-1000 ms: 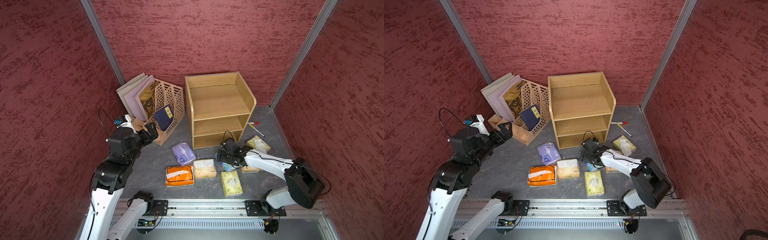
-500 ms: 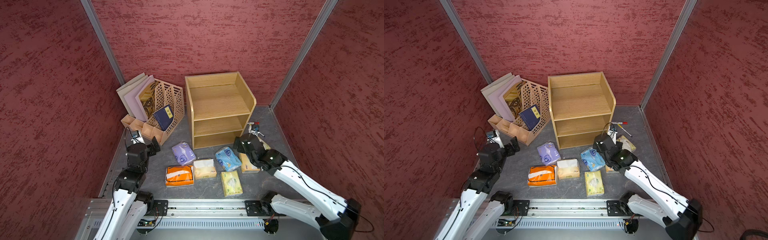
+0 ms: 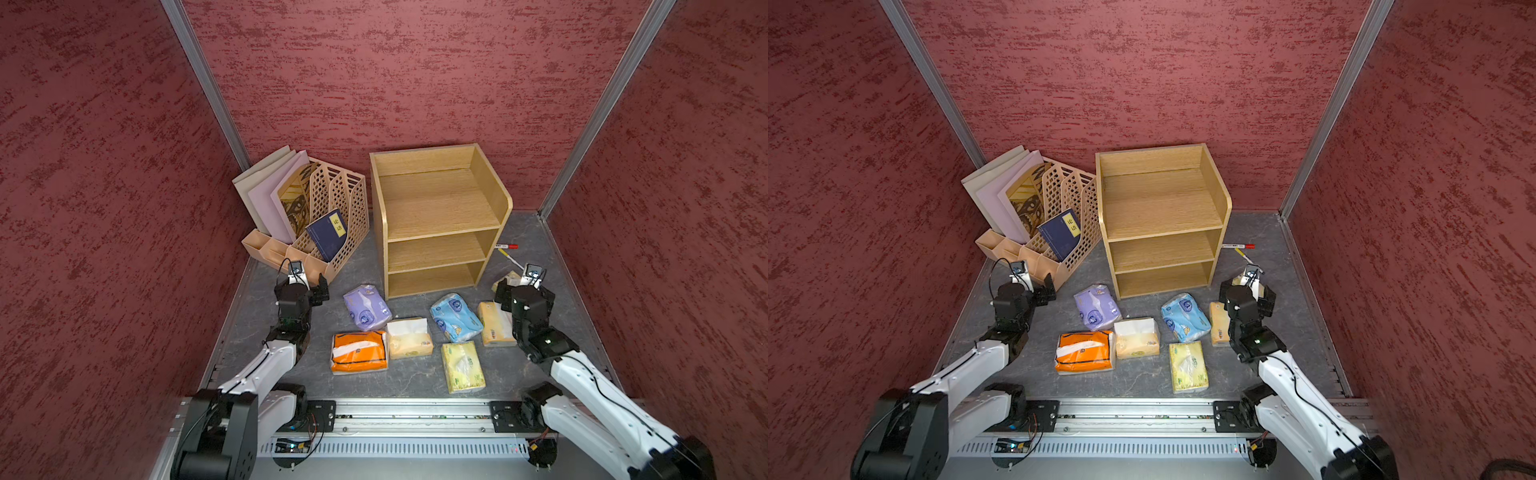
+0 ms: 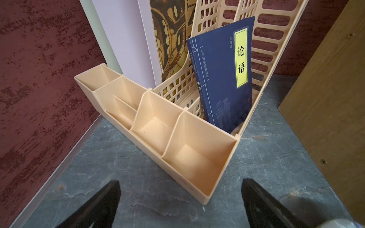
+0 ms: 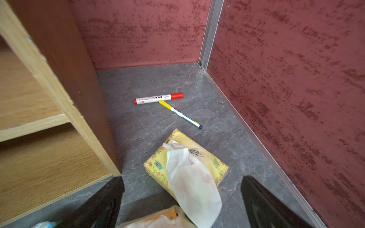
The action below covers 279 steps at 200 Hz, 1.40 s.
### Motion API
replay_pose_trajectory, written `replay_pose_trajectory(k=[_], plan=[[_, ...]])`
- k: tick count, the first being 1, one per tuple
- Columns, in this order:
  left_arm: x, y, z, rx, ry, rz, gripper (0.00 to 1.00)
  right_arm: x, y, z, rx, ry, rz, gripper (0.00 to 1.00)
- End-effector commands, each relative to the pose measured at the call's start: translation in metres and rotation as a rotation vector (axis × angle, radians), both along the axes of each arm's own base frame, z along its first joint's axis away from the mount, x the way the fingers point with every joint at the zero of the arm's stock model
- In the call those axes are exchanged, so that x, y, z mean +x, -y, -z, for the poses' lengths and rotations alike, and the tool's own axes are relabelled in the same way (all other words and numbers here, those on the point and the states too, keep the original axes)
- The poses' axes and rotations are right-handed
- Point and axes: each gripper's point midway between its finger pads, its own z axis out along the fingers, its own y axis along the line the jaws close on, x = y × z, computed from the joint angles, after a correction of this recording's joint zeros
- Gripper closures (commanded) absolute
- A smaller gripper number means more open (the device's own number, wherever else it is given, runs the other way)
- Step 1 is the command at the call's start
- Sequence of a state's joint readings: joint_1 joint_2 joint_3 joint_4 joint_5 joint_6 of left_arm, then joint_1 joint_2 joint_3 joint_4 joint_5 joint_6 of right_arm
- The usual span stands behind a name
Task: Remove the tissue boxes from the shelf
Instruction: Reset both arms
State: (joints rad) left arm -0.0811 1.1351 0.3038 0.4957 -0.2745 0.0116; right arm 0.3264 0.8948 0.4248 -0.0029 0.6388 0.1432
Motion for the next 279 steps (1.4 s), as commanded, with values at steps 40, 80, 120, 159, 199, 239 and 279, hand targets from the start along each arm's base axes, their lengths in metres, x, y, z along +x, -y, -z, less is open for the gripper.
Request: replay_pose_trajectory(k=[40, 80, 120, 159, 199, 239, 279], plan=[[0.035, -0.01, -0.013, 0.002, 0.142, -0.057, 0.0, 0.067, 0.012, -0.001, -0.012, 0.139, -0.045, 0.02], [0.04, -0.002, -0.001, 0.008, 0.154, -0.01, 0.0, 0.081, 0.021, 0.016, 0.001, 0.175, -0.026, 0.01], [0.043, 0.001, 0.001, -0.003, 0.14, 0.012, 0.0, 0.088, 0.011, 0.032, 0.039, 0.178, -0.127, 0.02], [0.055, 0.009, 0.017, -0.069, 0.083, 0.132, 0.0, 0.09, 0.008, 0.043, 0.078, 0.183, -0.187, 0.02], [0.052, -0.001, 0.018, -0.086, 0.096, 0.096, 0.0, 0.087, 0.016, 0.047, 0.1, 0.198, -0.159, 0.02], [0.052, 0.0, 0.018, -0.086, 0.094, 0.096, 0.0, 0.09, 0.015, 0.047, 0.093, 0.191, -0.17, 0.02], [0.053, 0.003, 0.018, -0.07, 0.093, 0.103, 0.0, 0.093, 0.01, 0.047, 0.093, 0.18, -0.196, 0.02]])
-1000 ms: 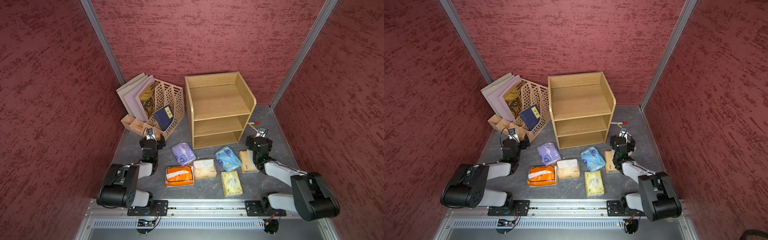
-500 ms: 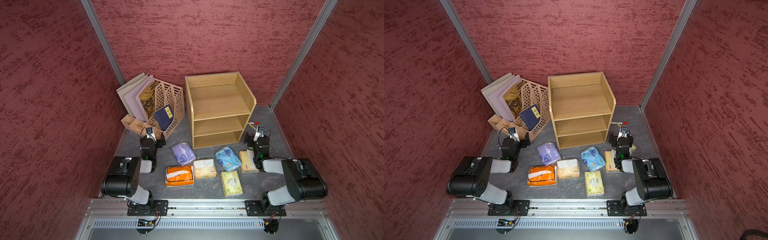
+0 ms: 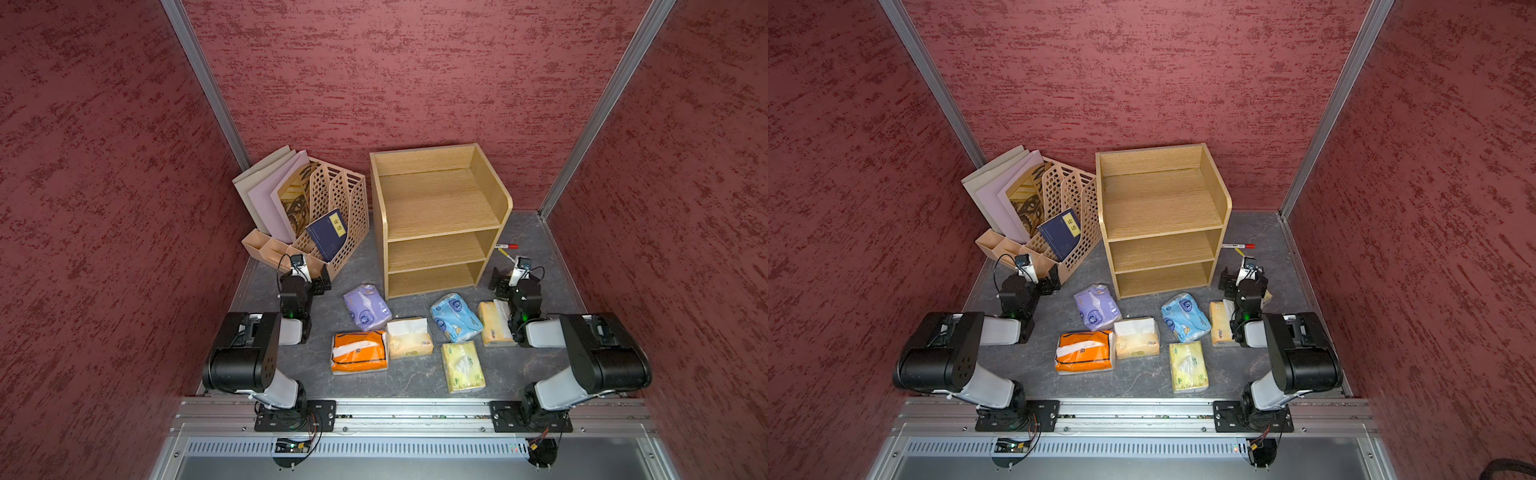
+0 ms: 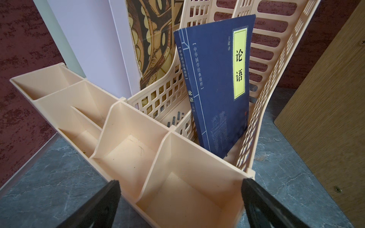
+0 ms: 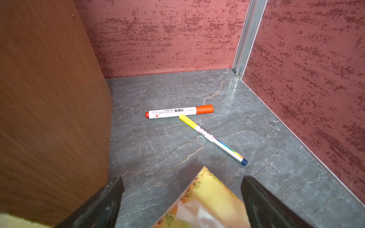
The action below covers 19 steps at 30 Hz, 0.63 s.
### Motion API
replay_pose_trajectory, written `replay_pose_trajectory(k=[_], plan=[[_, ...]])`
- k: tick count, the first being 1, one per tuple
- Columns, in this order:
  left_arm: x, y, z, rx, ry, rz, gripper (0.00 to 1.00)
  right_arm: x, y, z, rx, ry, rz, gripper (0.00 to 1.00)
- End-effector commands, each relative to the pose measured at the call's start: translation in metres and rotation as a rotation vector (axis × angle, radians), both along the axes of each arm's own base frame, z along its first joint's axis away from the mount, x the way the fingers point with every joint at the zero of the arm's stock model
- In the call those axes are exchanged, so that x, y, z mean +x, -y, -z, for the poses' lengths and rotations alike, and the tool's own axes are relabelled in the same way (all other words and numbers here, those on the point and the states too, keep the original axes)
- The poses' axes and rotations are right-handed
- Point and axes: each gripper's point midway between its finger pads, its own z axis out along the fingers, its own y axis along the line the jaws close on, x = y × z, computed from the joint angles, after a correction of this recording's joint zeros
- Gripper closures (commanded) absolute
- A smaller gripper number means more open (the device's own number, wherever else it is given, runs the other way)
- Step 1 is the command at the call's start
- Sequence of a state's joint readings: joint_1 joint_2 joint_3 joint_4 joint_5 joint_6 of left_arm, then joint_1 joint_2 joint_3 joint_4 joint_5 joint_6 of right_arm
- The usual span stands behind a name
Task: Remove the tissue boxes from the shelf
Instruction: Reset both arms
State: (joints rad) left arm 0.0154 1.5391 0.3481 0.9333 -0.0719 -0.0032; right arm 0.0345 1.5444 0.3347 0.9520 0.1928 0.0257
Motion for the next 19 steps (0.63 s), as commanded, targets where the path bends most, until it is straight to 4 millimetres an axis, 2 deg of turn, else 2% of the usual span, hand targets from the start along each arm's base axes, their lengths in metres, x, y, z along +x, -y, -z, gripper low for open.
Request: replay_pose_trajectory(k=[1, 19], plan=[[0.0046, 0.0029, -0.0062, 0.005, 0.016, 0.009, 0.0, 0.0085, -0.0049, -0.0111, 0.008, 0.032, -0.031, 0.02], [0.0052, 0.0035, -0.0061, 0.0, 0.013, 0.018, 0.0, 0.0087, -0.0052, -0.0108, 0.008, 0.032, -0.033, 0.02]])
